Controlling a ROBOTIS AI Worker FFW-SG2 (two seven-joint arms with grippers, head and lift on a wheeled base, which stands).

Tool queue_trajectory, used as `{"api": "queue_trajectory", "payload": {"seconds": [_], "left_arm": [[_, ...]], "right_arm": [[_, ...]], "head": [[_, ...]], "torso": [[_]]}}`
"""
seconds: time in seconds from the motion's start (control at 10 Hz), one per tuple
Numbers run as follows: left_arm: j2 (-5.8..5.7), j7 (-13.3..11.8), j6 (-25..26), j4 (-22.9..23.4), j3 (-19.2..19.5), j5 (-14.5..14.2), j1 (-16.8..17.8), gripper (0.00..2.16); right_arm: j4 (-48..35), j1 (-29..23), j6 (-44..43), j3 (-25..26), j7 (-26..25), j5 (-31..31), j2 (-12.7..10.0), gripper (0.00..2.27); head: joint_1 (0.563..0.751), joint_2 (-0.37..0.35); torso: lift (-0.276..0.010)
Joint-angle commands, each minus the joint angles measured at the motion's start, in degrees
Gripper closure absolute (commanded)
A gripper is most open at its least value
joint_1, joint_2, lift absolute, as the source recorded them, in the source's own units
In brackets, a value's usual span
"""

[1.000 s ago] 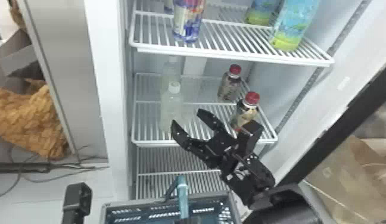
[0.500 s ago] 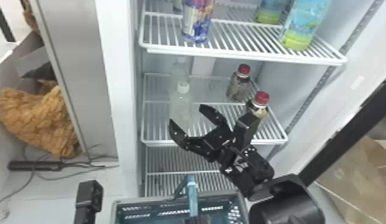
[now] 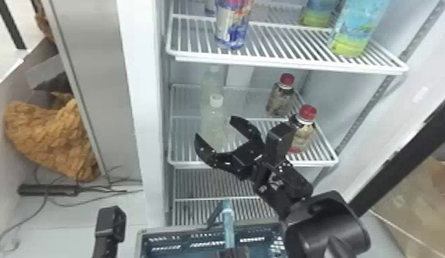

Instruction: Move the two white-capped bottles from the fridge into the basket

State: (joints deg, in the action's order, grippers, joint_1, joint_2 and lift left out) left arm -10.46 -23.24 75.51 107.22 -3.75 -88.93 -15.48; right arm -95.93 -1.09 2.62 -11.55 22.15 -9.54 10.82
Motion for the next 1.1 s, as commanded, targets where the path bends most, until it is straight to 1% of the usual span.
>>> {"api": "queue_trajectory", "payload": {"seconds": [0.0,0.1,0.2,0.3,0.4,0.5,0.7,0.8,1.0], "left_arm": [[0.0,0.0,-0.1,0.0,0.0,-0.1,0.0,1.12],[0.0,0.0,-0.1,0.0,0.0,-0.3,0.0,1.12],[0.0,0.0,-0.3,0.0,0.0,-0.3,0.0,1.12],[0.0,0.0,-0.3,0.0,0.0,-0.3,0.0,1.12],[0.0,0.0,-0.3,0.0,0.0,-0.3,0.0,1.12],[0.0,0.0,-0.3,0.0,0.0,-0.3,0.0,1.12],[0.0,0.0,-0.4,0.0,0.0,-0.4,-0.1,1.12],[0.0,0.0,-0.4,0.0,-0.1,-0.5,-0.1,1.12],[0.0,0.0,-0.4,0.0,-0.1,-0.5,-0.1,1.12]], "right_arm": [[1.2,1.1,-0.2,-1.0,-0.2,-0.2,0.0,0.0],[1.9,1.5,-0.5,-1.3,-0.3,-0.2,-0.1,0.0],[3.5,2.4,-0.7,-1.8,-0.4,-1.8,-0.1,0.0],[5.6,3.8,-0.5,-2.5,-0.4,-3.6,-0.2,0.15],[6.1,4.5,-0.9,-3.0,-0.4,-3.7,-0.2,0.28],[6.1,4.7,-1.9,-3.4,-0.6,-3.1,-0.2,0.35],[6.1,4.9,-1.9,-3.5,-1.0,-2.8,-0.3,0.61],[6.1,4.9,-2.1,-3.4,-1.0,-2.8,-0.3,0.67],[5.6,4.7,-2.6,-3.0,-1.1,-2.7,-0.3,0.7]], "head": [[0.695,-0.18],[0.695,-0.171],[0.695,-0.166],[0.695,-0.163],[0.695,-0.16],[0.695,-0.154],[0.695,-0.144],[0.695,-0.143],[0.695,-0.145]], "torso": [[-0.26],[-0.26],[-0.26],[-0.26],[-0.26],[-0.26],[-0.26],[-0.26],[-0.26]]}}
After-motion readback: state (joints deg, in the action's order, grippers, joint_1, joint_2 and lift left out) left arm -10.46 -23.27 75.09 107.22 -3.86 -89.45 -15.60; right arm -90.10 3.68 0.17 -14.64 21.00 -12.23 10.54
